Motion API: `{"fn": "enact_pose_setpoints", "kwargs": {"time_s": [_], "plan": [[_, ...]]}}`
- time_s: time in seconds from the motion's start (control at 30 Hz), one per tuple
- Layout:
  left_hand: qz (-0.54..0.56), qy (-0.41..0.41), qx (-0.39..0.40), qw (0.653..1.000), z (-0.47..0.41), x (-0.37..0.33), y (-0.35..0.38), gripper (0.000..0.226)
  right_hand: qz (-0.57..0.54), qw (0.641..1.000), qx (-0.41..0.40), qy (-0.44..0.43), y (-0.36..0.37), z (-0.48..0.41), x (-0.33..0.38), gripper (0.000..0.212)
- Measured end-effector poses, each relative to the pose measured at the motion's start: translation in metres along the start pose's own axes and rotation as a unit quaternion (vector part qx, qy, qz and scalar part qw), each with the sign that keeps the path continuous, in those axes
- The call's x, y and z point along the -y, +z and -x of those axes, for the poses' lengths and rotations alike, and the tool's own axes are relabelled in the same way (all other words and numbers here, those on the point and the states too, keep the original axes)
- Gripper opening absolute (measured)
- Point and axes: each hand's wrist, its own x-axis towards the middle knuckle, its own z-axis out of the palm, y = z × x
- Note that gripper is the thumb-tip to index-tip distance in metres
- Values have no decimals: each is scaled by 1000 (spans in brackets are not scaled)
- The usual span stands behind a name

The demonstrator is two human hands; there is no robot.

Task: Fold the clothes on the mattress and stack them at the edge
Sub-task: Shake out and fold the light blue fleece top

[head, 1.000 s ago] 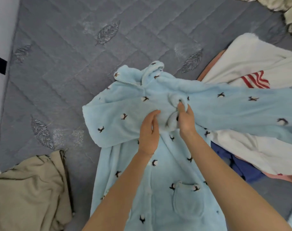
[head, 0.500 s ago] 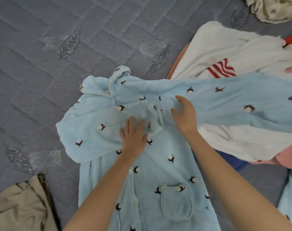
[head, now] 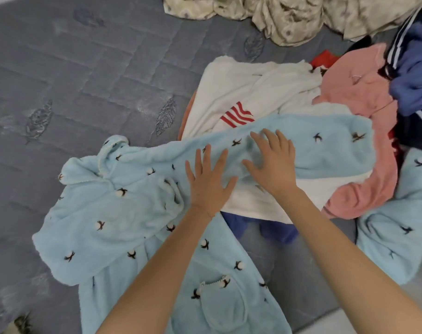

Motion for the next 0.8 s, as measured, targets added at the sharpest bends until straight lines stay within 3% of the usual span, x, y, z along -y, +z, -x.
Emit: {"fn": "enact_pose_setpoints", "kwargs": {"time_s": [0.13,0.27,0.47,0.53,0.6,0.67,0.73,0.77,0.8], "plan": [[-34,22,-25,999,-22,-20,-5,69,15,999,-30,41,-28,-6,-46,70],[-86,68,-71,991,-32,-25,-5,66,-5,987,-66,148,-51,-9,-101,74],[-93,74,-104,988,-26,-19,-1,64,-88,960,-15,267,-57,-1,-153,88],[-78,61,-98,990,-22,-19,-1,64,-133,953,-55,265,-59,-3,-148,88],[-54,40,-89,994,-16,-20,-3,62,-118,959,-118,227,-60,-4,-131,74],[-4,24,-67,997,-11,-21,-7,58,-146,957,-166,188,-61,-6,-103,61],[140,3,-21,990,-6,-24,-14,52,-228,949,-158,148,-57,-5,-61,53],[263,-22,7,965,-3,-26,-19,47,-263,946,-139,126,-52,-3,-37,53],[394,-60,36,917,0,-27,-24,42,-295,942,-118,105,-47,0,-13,57]]}}
